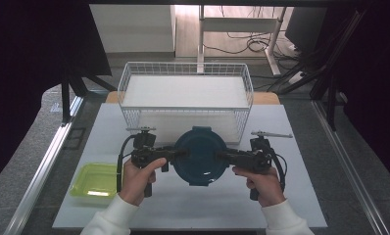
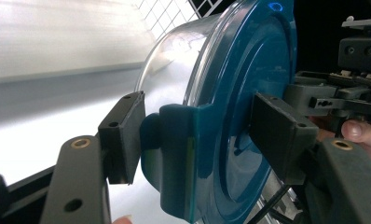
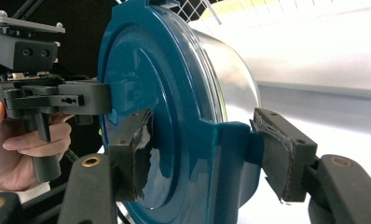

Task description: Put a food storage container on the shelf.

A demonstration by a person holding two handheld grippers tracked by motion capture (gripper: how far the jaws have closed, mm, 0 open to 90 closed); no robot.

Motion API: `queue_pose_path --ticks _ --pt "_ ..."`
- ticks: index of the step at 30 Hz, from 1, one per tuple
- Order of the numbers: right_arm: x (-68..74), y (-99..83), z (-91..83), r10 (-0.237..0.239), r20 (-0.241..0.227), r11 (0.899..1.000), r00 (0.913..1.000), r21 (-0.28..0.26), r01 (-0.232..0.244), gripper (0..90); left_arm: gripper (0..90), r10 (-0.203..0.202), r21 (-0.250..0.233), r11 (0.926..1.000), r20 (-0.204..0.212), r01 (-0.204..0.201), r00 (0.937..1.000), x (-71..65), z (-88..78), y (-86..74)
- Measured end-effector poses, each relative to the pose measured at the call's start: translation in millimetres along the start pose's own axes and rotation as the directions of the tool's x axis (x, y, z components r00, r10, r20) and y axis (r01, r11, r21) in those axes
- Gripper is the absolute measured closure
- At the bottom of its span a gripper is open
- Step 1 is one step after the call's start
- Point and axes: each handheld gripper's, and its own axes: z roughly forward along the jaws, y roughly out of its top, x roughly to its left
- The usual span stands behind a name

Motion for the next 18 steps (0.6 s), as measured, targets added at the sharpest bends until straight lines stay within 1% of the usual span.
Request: queue_pose_path --ticks 1,2,5,6,7,10,11,12,14,16,17,18 --pt "1.9 4.5 -1.1 0.001 -0.001 1.000 1.0000 0.002 -0.001 38.9 37.2 0.005 -0.002 1.0000 0.000 -0.005 1.0000 -1.5 -1.3 3.4" --pt "1.9 4.5 -1.1 0.001 -0.001 1.000 1.0000 0.002 -0.001 38.9 37.2 0.005 -0.002 1.0000 0.000 -0.005 1.0000 -1.5 -1.3 3.4" --pt "4.5 11.8 -2.4 -0.005 0.002 1.000 1.0000 -0.004 0.005 38.8 37.2 0.001 -0.010 0.9999 0.004 -0.001 1.0000 -2.8 -2.3 8.3" --pt "5.4 16.9 -2.7 -0.011 0.003 1.000 0.9999 -0.004 0.011 38.9 37.2 0.004 -0.010 0.9999 0.004 -0.004 1.0000 -3.0 -2.7 10.0" --pt "5.4 16.9 -2.7 -0.011 0.003 1.000 0.9999 -0.004 0.011 38.9 37.2 0.003 -0.009 1.0000 0.007 -0.003 1.0000 -3.2 -2.9 11.5" --pt "7.7 24.9 -3.7 -0.023 0.009 1.000 0.9997 0.001 0.023 38.9 37.2 -0.005 -0.014 0.9999 0.016 0.005 0.9999 -2.8 -3.5 16.1" --pt "9.5 30.5 -3.7 -0.029 0.014 1.000 0.9995 -0.004 0.029 39.0 37.2 -0.004 -0.016 0.9999 0.017 0.004 0.9998 -2.8 -3.9 17.6" --pt "9.5 30.5 -3.7 -0.029 0.014 1.000 0.9995 -0.004 0.029 39.0 37.2 -0.006 -0.016 0.9998 0.020 0.006 0.9998 -3.0 -4.4 19.1" --pt "12.4 39.0 -4.4 -0.041 0.016 0.999 0.9990 -0.002 0.041 39.0 37.2 -0.006 -0.022 0.9997 0.024 0.007 0.9997 -3.5 -5.6 22.3" --pt "13.2 41.6 -4.5 -0.045 0.018 0.999 0.9988 -0.002 0.045 39.0 37.2 -0.004 -0.027 0.9996 0.025 0.005 0.9997 -3.9 -6.6 25.4" --pt "14.3 46.8 -4.9 -0.050 0.018 0.999 0.9986 0.000 0.050 39.0 37.2 -0.001 -0.031 0.9995 0.023 0.001 0.9997 -5.0 -7.4 30.0" --pt "14.7 49.3 -5.1 -0.051 0.017 0.999 0.9986 0.000 0.051 39.1 37.3 -0.001 -0.031 0.9995 0.023 0.001 0.9997 -5.0 -7.4 30.0"
